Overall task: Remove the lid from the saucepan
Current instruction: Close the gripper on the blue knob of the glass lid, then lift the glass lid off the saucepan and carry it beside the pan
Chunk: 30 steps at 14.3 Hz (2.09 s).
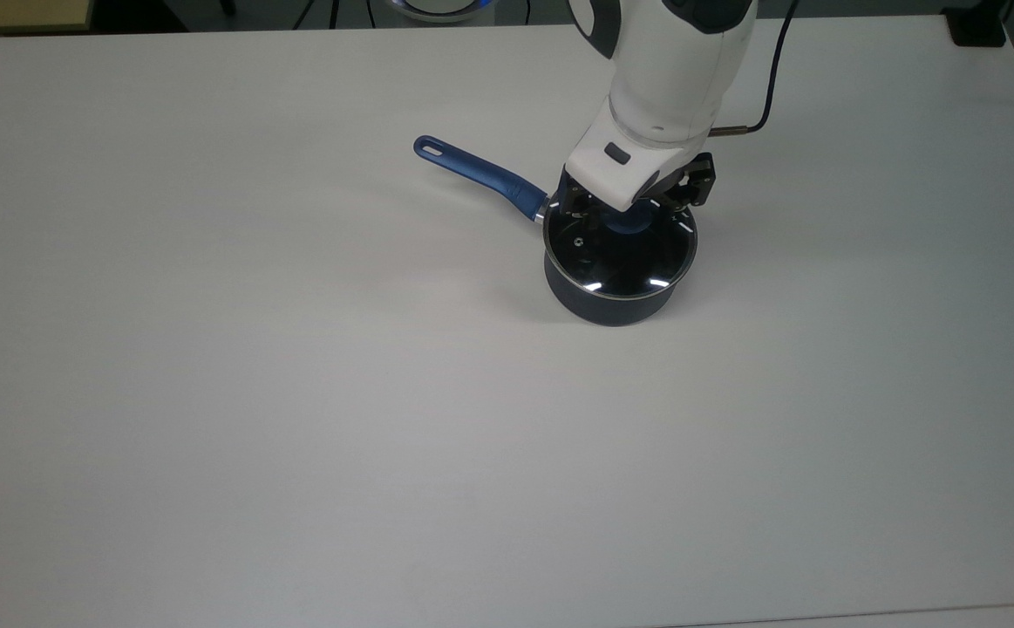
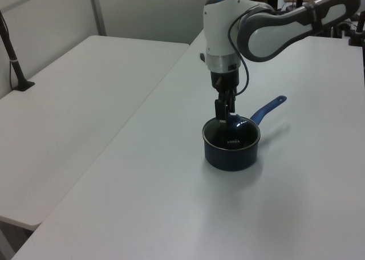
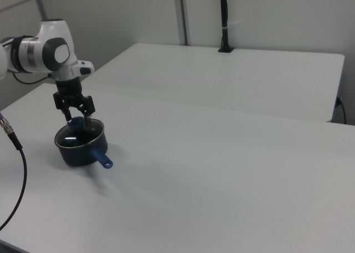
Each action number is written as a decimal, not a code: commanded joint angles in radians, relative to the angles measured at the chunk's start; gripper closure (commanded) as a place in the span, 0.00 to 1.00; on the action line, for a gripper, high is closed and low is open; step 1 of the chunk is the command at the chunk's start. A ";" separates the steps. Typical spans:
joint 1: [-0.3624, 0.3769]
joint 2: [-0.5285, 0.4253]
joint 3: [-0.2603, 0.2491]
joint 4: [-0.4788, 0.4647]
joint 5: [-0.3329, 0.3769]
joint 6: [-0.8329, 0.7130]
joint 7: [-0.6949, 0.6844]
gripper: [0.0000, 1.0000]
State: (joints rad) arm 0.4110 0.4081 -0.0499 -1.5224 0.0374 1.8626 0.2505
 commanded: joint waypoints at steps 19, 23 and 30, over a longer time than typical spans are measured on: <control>0.006 -0.020 0.018 0.007 -0.022 0.007 0.013 0.66; -0.001 -0.046 0.016 0.008 -0.022 0.001 0.013 0.67; -0.053 -0.121 0.002 0.016 -0.024 -0.118 -0.032 0.67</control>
State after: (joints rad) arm 0.3929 0.3485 -0.0401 -1.4976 0.0282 1.8058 0.2488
